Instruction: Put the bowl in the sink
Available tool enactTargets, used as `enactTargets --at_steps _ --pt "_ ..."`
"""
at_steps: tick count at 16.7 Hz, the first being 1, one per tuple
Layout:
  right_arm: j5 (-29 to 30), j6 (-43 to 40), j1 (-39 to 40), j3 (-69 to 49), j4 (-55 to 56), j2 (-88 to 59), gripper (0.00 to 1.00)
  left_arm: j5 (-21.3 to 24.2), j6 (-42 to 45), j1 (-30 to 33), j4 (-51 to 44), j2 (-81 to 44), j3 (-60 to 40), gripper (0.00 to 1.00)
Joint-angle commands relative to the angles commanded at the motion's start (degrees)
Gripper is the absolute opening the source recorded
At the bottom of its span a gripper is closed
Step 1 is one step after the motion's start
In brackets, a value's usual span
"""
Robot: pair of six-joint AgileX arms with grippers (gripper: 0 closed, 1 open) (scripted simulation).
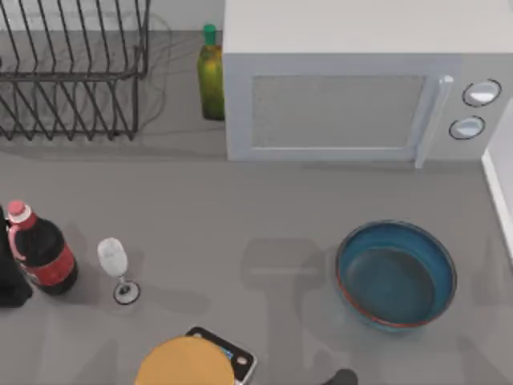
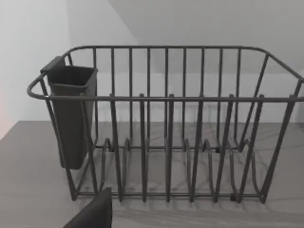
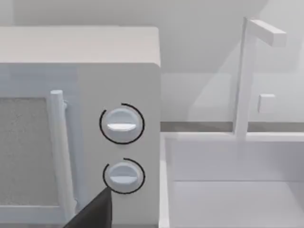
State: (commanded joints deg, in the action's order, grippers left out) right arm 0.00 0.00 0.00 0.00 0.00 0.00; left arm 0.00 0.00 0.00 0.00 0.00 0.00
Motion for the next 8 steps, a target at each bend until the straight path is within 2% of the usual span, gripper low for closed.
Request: enactTargets --at_steps 4,8 --pt "-0.05 0.58 0.60 -1.83 -1.72 -1.85 1.00 0.00 0.00 0.00 0.00 0.00 0.00 1.00" --pt "-0.05 3.64 3.48 -11.93 -10.71 -12.83 1.00 0.00 0.00 0.00 0.00 0.00 0.00 1.00"
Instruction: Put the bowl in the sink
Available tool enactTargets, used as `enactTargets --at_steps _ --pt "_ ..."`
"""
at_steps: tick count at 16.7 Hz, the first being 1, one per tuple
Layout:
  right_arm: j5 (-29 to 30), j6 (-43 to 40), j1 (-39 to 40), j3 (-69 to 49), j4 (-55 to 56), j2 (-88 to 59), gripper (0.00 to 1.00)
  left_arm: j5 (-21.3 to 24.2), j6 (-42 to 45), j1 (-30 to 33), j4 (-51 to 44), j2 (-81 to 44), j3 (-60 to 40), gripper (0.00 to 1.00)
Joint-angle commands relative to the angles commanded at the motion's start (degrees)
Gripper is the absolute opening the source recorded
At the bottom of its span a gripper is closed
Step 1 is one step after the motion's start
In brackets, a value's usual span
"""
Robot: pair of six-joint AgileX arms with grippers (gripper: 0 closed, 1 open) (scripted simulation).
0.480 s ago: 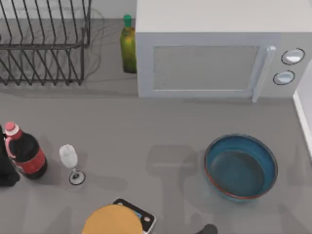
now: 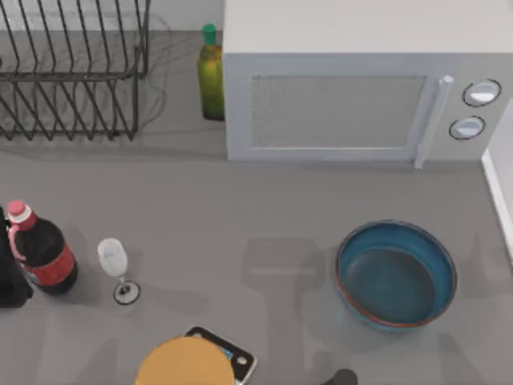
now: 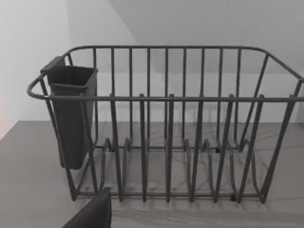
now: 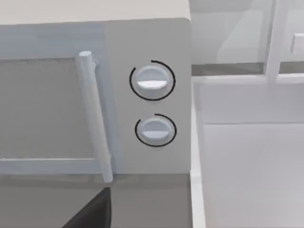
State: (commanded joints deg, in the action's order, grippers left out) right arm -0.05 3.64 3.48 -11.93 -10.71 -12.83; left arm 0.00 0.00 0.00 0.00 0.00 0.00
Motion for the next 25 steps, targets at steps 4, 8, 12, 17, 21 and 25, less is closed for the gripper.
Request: enactTargets --at_steps 4,8,12,17,21,25 --pt "0.14 4.46 4.22 -15.10 -13.80 -20.24 1.00 0.00 0.00 0.00 0.00 0.00 0.00 1.00" --pt "0.25 9.28 8.96 -31.22 -29.25 -43.69 1.00 0.00 0.00 0.00 0.00 0.00 0.00 1.00" --pt "0.22 13.72 13.33 -45.88 -43.10 -62.79 1.00 0.00 0.00 0.00 0.00 0.00 0.00 1.00" --pt "0.11 17.68 17.16 -59.34 -54.79 -79.62 1.00 0.00 0.00 0.00 0.00 0.00 0.00 1.00" --pt "0.07 18.69 18.17 -62.98 -57.74 -83.63 1.00 0.00 0.00 0.00 0.00 0.00 0.00 1.00" --pt "0.06 18.63 17.88 -62.81 -57.60 -83.45 1.00 0.00 0.00 0.00 0.00 0.00 0.00 1.00"
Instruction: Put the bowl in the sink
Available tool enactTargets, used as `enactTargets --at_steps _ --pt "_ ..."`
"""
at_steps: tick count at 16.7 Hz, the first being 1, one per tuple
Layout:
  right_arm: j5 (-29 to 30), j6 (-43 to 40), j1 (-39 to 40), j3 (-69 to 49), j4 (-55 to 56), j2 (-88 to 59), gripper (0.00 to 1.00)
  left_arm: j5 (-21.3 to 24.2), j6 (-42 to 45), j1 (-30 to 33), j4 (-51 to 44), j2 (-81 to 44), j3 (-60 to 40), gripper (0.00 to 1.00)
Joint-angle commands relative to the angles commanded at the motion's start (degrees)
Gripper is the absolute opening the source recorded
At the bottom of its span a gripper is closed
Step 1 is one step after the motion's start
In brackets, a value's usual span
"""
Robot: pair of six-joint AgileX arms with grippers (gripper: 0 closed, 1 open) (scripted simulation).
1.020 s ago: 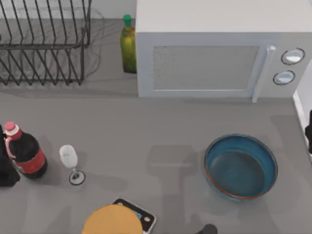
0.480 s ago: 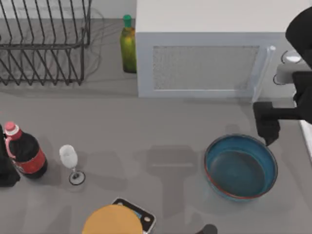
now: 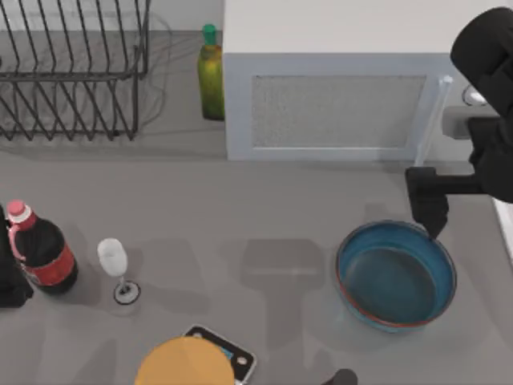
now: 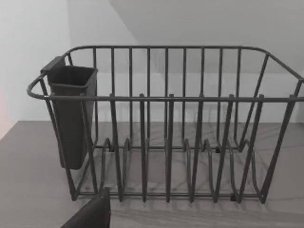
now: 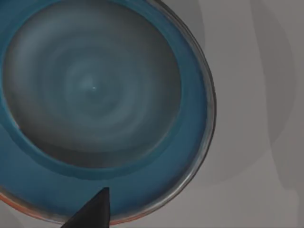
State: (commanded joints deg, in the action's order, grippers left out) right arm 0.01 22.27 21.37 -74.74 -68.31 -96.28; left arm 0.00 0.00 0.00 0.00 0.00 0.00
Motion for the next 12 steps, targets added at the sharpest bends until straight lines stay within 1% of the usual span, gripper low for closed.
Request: enactTargets --at_steps 3,9,12 --pt "0.01 -0.07 0.10 1.82 2.21 -0.72 1.00 0.00 0.00 0.00 0.00 0.00 0.00 1.00" --pt "0.02 0.21 0.35 12.01 18.04 -5.67 1.00 0.00 0.00 0.00 0.00 0.00 0.00 1.00" --pt "0.03 0.36 0.47 15.14 22.35 -7.33 1.00 0.00 0.00 0.00 0.00 0.00 0.00 1.00"
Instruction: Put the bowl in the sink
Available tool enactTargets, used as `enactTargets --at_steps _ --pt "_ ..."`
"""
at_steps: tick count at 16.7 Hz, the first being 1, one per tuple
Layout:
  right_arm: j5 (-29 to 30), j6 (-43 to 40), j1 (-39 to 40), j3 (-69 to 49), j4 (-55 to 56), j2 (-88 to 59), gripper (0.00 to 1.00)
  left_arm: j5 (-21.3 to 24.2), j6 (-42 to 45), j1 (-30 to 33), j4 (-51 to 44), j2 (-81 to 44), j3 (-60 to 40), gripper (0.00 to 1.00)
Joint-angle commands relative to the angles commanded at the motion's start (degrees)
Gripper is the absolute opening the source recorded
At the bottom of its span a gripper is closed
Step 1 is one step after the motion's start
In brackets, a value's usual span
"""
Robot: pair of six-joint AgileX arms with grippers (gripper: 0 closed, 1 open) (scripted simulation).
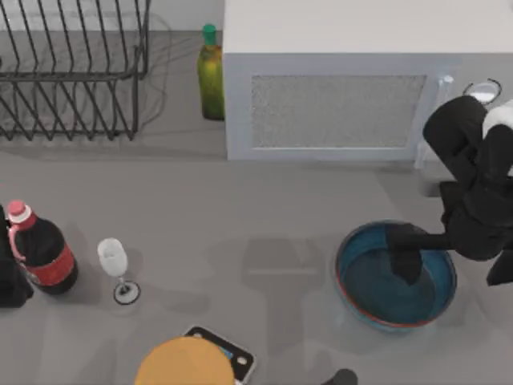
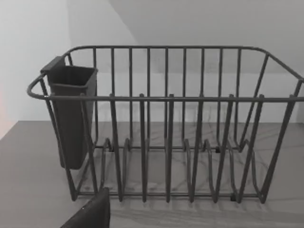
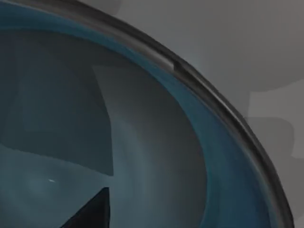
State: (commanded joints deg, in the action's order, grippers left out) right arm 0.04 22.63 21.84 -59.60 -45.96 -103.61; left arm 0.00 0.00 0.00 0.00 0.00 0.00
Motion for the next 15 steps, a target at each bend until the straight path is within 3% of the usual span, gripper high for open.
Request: enactTargets --at_steps 4,15 --pt "0.00 0.01 0.01 0.17 0.22 -0.09 1.00 0.00 0.00 0.00 0.00 0.00 0.00 1.00" --pt "0.00 0.01 0.01 0.17 0.22 -0.09 0.17 0.00 0.00 0.00 0.00 0.00 0.00 1.00"
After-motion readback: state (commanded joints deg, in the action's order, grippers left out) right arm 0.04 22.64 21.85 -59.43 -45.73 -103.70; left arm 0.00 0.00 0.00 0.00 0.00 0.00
